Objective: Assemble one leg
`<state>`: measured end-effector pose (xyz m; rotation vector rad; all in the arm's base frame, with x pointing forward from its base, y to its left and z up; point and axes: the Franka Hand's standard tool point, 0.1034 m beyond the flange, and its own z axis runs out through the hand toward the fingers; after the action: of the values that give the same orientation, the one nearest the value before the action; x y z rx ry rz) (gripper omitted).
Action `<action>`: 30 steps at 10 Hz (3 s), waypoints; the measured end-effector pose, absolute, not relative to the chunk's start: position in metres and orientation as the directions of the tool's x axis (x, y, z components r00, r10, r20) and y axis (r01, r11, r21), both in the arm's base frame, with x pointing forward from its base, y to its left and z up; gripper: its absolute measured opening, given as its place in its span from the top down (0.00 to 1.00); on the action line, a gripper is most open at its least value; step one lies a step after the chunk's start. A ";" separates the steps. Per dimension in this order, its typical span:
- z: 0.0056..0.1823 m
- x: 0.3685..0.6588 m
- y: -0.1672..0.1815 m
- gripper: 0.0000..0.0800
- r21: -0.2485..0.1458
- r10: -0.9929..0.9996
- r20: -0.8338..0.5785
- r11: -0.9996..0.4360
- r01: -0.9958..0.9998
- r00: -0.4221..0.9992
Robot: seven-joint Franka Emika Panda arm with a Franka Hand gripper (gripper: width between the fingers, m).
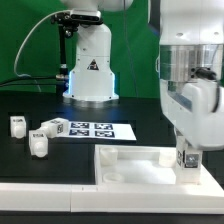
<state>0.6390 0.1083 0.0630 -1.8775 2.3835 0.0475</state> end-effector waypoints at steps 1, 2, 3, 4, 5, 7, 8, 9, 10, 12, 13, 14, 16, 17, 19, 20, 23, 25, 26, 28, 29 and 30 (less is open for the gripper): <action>0.063 0.639 0.108 0.64 -0.044 -0.973 -0.102 0.212 -0.976 -0.207; 0.063 0.639 0.108 0.51 -0.047 -0.979 -0.101 0.184 -0.982 -0.179; 0.063 0.639 0.108 0.34 -0.047 -0.979 -0.101 0.184 -0.982 -0.179; 0.064 0.640 0.107 0.34 -0.067 -0.996 -0.088 -0.007 -0.998 0.013; 0.065 0.640 0.109 0.22 -0.084 -0.974 -0.076 -0.205 -0.975 0.211; 0.064 0.635 0.117 0.20 -0.100 -0.890 -0.067 -0.444 -0.891 0.451; 0.064 0.635 0.115 0.19 -0.101 -0.866 -0.059 -0.489 -0.866 0.496; 0.063 0.635 0.113 0.19 -0.101 -0.830 -0.048 -0.550 -0.829 0.556; 0.063 0.635 0.113 0.19 -0.102 -0.803 -0.042 -0.589 -0.802 0.595; 0.067 0.637 0.108 0.19 -0.094 -0.562 0.009 -0.824 -0.559 0.827; 0.070 0.638 0.108 0.19 -0.097 -0.542 0.016 -0.837 -0.539 0.840; 0.067 0.637 0.108 0.34 -0.093 -0.602 0.007 -0.795 -0.599 0.798; 0.067 0.637 0.107 0.52 -0.092 -0.628 0.005 -0.775 -0.625 0.778; 0.067 0.637 0.107 0.65 -0.092 -0.678 -0.001 -0.732 -0.675 0.735; 0.066 0.637 0.108 0.65 -0.089 -0.800 -0.018 -0.596 -0.798 0.600; 0.066 0.636 0.111 0.65 -0.084 -0.856 -0.028 -0.513 -0.854 0.516; 0.066 0.633 0.112 0.65 -0.042 -0.997 -0.068 -0.041 -0.998 0.044; 0.066 0.638 0.115 0.64 -0.059 -0.948 -0.097 0.310 -0.949 -0.303; 0.066 0.642 0.116 0.64 -0.076 -0.905 -0.114 0.418 -0.905 -0.409; 0.066 0.642 0.117 0.46 -0.084 -0.935 -0.107 0.347 -0.934 -0.338; 0.066 0.642 0.117 0.46 -0.090 -0.946 -0.104 0.318 -0.944 -0.308; 0.068 0.644 0.118 0.26 -0.111 -0.980 -0.093 0.186 -0.976 -0.176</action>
Offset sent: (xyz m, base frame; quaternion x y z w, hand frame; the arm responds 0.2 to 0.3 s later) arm -0.0037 0.0031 0.0052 -0.0259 -0.0390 -0.2667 0.9626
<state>0.6436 0.1179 0.0679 -1.9175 2.3049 -0.0396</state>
